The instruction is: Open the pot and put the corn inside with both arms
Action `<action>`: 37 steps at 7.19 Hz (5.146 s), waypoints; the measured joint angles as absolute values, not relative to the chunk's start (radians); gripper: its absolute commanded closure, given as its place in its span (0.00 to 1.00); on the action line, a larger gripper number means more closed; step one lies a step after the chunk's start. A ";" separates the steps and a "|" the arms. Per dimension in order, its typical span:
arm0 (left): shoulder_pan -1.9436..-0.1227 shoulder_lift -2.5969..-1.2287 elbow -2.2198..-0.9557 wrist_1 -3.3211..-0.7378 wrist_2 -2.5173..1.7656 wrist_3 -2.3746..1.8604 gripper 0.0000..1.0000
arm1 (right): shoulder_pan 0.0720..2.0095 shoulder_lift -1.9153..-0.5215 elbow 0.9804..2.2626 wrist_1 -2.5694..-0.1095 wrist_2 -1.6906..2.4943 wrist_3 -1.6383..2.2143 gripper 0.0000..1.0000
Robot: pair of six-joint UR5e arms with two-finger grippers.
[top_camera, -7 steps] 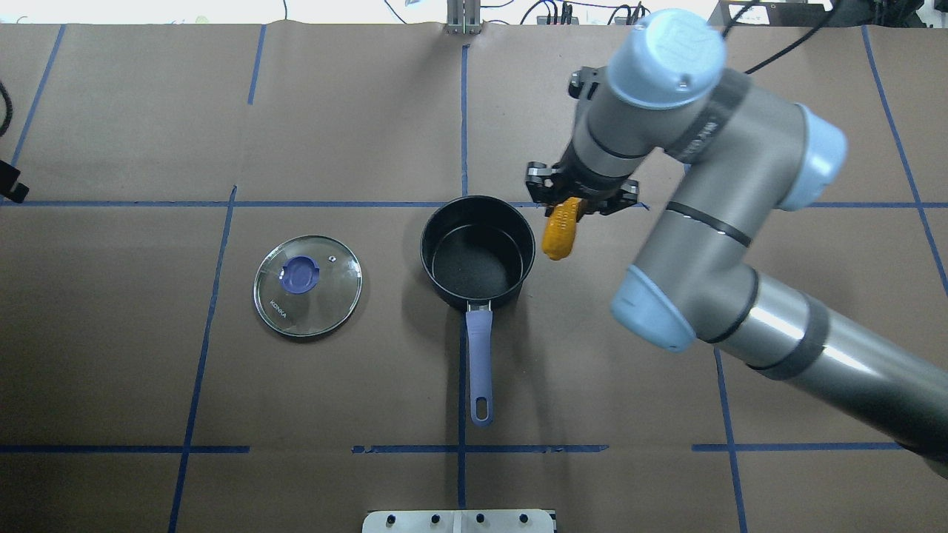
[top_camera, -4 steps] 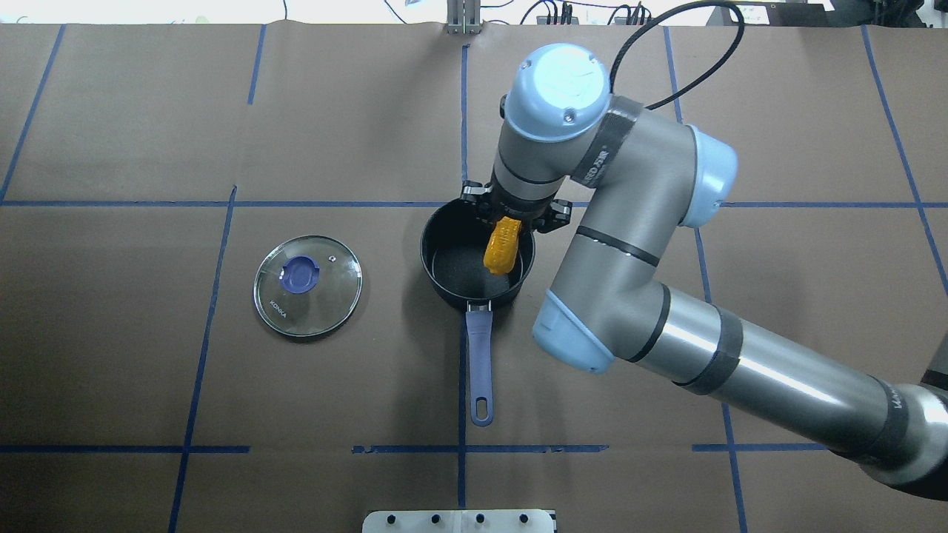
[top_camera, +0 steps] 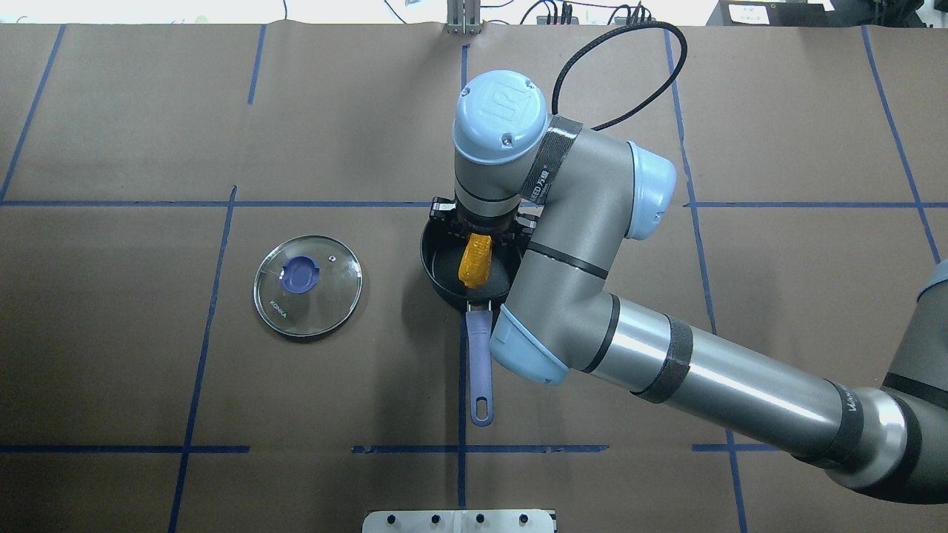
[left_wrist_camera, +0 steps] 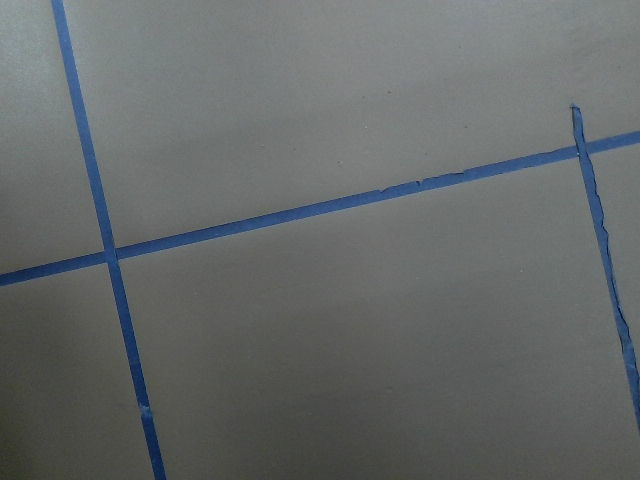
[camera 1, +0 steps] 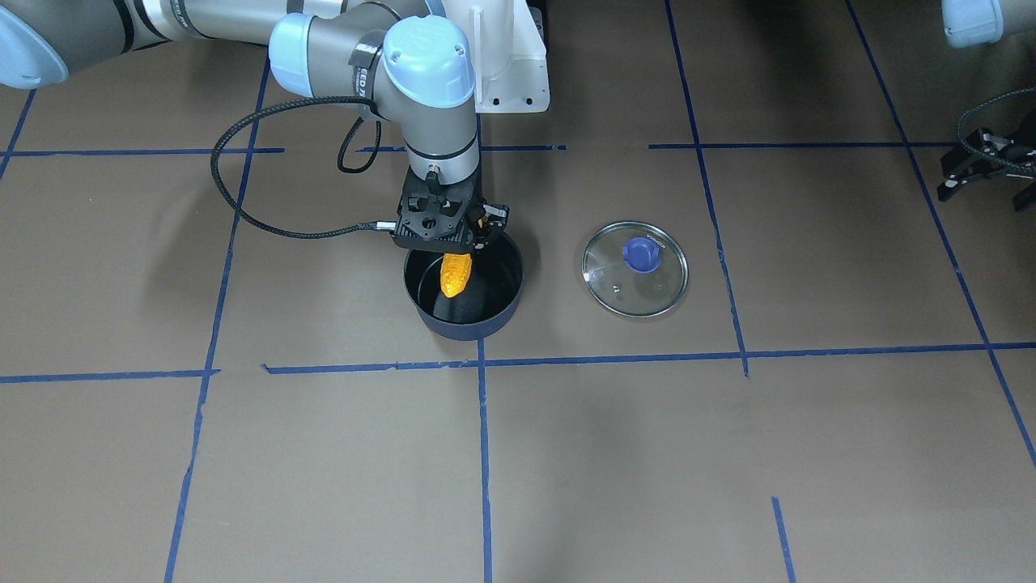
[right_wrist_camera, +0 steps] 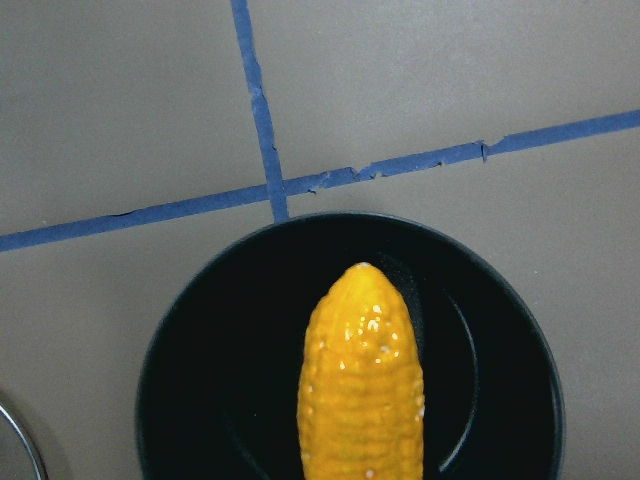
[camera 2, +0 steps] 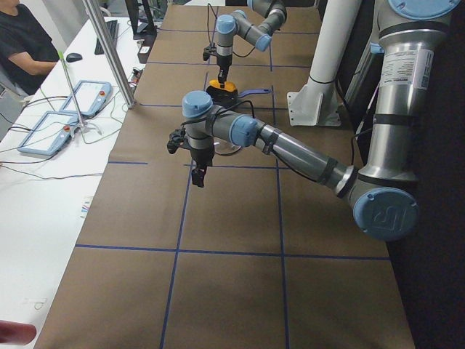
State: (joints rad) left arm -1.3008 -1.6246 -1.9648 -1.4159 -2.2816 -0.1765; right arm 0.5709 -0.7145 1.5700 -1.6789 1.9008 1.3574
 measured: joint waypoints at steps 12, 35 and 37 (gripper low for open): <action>-1.378 -1.622 -1.892 -1.417 -2.281 -0.116 0.00 | 0.673 -0.800 1.755 -1.622 1.921 1.309 0.01; -1.589 -1.481 -1.665 -1.460 -2.372 0.062 0.00 | 1.589 -1.623 1.565 -1.558 2.448 -0.089 0.00; -1.589 -1.478 -1.659 -1.460 -2.372 0.063 0.00 | 1.601 -1.626 1.557 -1.526 2.447 -0.083 0.00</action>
State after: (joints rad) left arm -1.5893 -1.4779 -1.6588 -1.4603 -2.3715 0.0627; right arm 1.6006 -1.6264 1.5570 -1.5256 2.4468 -0.0831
